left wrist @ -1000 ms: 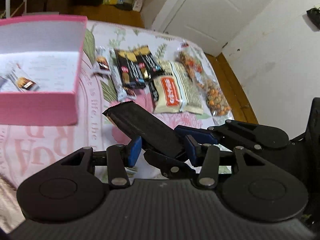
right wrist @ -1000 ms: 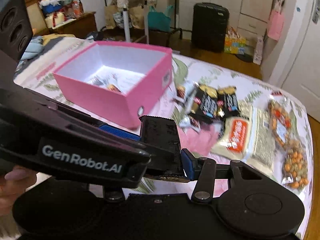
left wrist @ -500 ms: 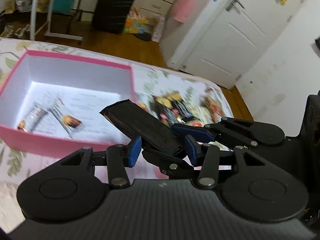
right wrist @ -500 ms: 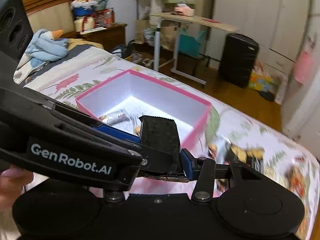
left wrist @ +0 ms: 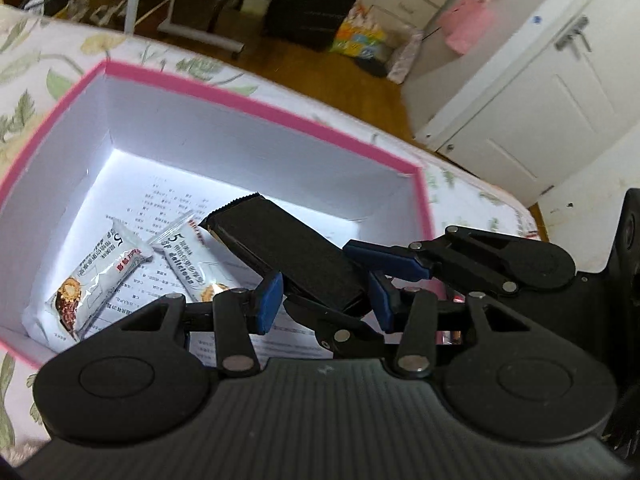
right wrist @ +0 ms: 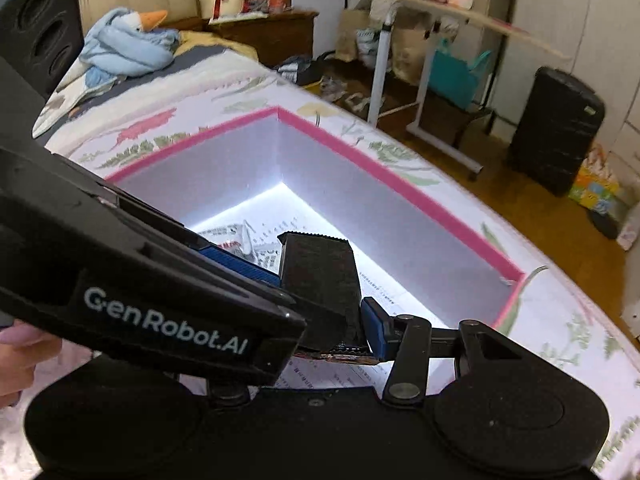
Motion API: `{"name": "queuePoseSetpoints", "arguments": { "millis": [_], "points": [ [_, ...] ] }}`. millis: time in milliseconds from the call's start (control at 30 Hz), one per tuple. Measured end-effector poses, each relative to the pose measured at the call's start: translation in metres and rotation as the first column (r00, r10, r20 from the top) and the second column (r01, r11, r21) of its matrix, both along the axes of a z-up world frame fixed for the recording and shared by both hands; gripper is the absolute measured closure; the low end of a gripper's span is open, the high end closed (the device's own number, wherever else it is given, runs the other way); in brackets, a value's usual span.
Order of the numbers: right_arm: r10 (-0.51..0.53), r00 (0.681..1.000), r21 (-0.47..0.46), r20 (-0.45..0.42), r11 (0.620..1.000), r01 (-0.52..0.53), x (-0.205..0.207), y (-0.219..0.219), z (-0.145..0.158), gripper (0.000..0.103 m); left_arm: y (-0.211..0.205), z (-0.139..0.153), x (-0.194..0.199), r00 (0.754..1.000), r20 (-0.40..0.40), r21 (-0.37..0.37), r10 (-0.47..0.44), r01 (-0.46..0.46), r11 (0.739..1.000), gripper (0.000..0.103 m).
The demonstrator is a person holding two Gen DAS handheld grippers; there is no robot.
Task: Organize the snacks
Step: 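Carry the black pouch into the pink box and release it, then grasp a black NB biscuit pack with the left tool while the right tool grasps another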
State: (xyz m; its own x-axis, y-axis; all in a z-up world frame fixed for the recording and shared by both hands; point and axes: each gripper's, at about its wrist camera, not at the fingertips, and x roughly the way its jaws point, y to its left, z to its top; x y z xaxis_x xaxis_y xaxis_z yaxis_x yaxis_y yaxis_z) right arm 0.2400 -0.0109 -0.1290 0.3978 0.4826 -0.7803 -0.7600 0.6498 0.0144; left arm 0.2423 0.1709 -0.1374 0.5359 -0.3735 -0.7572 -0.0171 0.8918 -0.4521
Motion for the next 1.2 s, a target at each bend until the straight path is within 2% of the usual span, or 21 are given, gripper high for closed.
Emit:
{"name": "queuePoseSetpoints", "arguments": {
  "millis": [100, 133, 233, 300, 433, 600, 667, 800, 900, 1000, 1100, 1167, 1200],
  "points": [
    [0.034, 0.999, -0.031, -0.007, 0.999, -0.034, 0.002, 0.004, -0.010, 0.048, 0.001, -0.012, 0.007, 0.999, -0.030, 0.003, 0.019, -0.019, 1.000, 0.058],
    [0.036, 0.999, -0.050, -0.007, 0.998, -0.036, 0.002, 0.005, -0.012, 0.044, 0.000, -0.013, 0.006, 0.999, -0.032, 0.015, 0.027, -0.026, 1.000, 0.056],
    [0.017, 0.999, -0.079, 0.028, 0.997, -0.015, -0.005, 0.001, -0.008, 0.033, -0.005, -0.009, 0.001, 0.999, -0.025, 0.095, 0.026, -0.023, 0.995, 0.050],
    [0.020, 0.999, -0.077, 0.032, 0.997, -0.017, -0.014, -0.005, 0.000, 0.033, -0.008, -0.001, -0.006, 0.999, -0.021, 0.146, 0.024, -0.021, 0.989, 0.047],
    [0.004, 0.999, -0.077, 0.045, 0.997, 0.000, -0.032, -0.025, 0.021, 0.029, -0.011, 0.019, -0.018, 1.000, -0.017, 0.173, -0.007, 0.010, 0.985, 0.045],
    [-0.065, 0.995, 0.007, 0.073, 0.998, 0.065, -0.052, -0.071, 0.053, 0.029, -0.025, 0.057, -0.041, 0.997, 0.042, 0.254, -0.059, 0.047, 0.966, 0.037],
    [-0.090, 0.994, 0.002, 0.066, 0.996, 0.090, -0.057, -0.089, 0.065, 0.029, -0.032, 0.073, -0.050, 0.995, 0.068, 0.276, -0.079, 0.058, 0.960, 0.033],
    [-0.199, 0.980, 0.015, -0.017, 0.980, 0.200, -0.054, -0.137, 0.091, 0.029, -0.049, 0.100, -0.065, 0.989, 0.081, 0.304, -0.122, 0.092, 0.948, 0.033],
    [-0.310, 0.947, 0.063, -0.089, 0.947, 0.316, -0.049, -0.181, 0.112, 0.029, -0.069, 0.119, -0.078, 0.978, 0.096, 0.300, -0.186, 0.150, 0.942, 0.035],
    [-0.396, 0.897, 0.063, -0.195, 0.908, 0.415, -0.038, -0.212, 0.118, 0.029, -0.094, 0.131, -0.084, 0.960, 0.113, 0.309, -0.256, 0.210, 0.927, 0.035],
    [-0.448, 0.858, 0.015, -0.254, 0.885, 0.466, -0.028, -0.232, 0.117, 0.032, -0.125, 0.134, -0.085, 0.945, 0.135, 0.330, -0.297, 0.240, 0.913, 0.036],
    [-0.444, 0.849, -0.052, -0.288, 0.892, 0.449, -0.023, -0.237, 0.112, 0.043, -0.146, 0.131, -0.080, 0.940, 0.125, 0.331, -0.319, 0.263, 0.906, 0.037],
    [-0.433, 0.849, -0.084, -0.302, 0.899, 0.429, -0.019, -0.235, 0.110, 0.044, -0.156, 0.128, -0.077, 0.936, 0.117, 0.325, -0.331, 0.279, 0.904, 0.037]
  ]
}}
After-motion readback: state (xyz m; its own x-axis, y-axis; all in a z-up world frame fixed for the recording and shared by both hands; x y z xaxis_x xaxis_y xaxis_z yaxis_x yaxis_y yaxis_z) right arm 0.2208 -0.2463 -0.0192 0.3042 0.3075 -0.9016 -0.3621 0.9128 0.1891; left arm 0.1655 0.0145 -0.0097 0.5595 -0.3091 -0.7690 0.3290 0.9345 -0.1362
